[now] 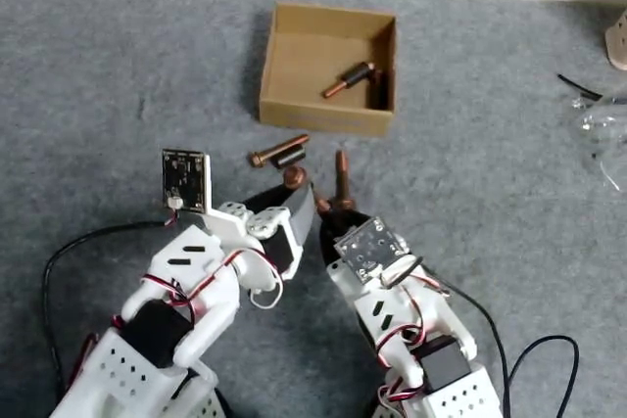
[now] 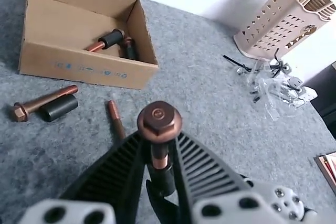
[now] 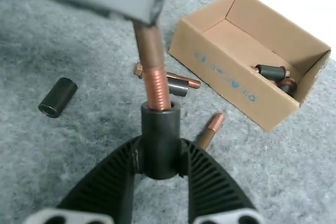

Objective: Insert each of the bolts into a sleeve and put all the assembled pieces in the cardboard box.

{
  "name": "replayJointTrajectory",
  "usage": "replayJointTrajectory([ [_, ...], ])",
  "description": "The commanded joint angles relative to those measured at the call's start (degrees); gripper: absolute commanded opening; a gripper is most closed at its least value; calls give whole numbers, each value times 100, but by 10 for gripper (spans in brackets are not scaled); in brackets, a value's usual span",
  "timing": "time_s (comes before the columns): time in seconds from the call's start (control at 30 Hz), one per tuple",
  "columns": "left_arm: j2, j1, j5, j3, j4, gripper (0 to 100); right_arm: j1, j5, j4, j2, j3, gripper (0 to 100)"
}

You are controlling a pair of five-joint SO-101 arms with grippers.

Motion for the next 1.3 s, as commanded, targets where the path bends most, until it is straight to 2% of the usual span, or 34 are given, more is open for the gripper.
replayJointTrajectory([
  [0.0, 92, -303, 62, -268, 26, 6, -22, 70, -242, -84, -75, 4],
  [0.23, 101, -1569, 79, -259, 9, 6, 127, 44, -242, -84, -84, 4],
  [0.6, 426, -2404, 273, -268, 0, 6, 127, 44, -242, -84, -75, 4],
  [0.77, 2413, -2976, 281, -620, -624, 6, 127, 44, -242, -84, -66, 4],
  [0.87, 3749, -3073, 273, -1305, -624, 6, 127, 44, -242, -84, -66, 4],
  [1.07, 6123, -3987, 281, -2782, -633, 6, 127, 44, -242, -84, -66, 4],
  [1.27, 7574, -4057, 325, -3424, -659, 6, 127, 44, -242, -84, -66, 4],
])
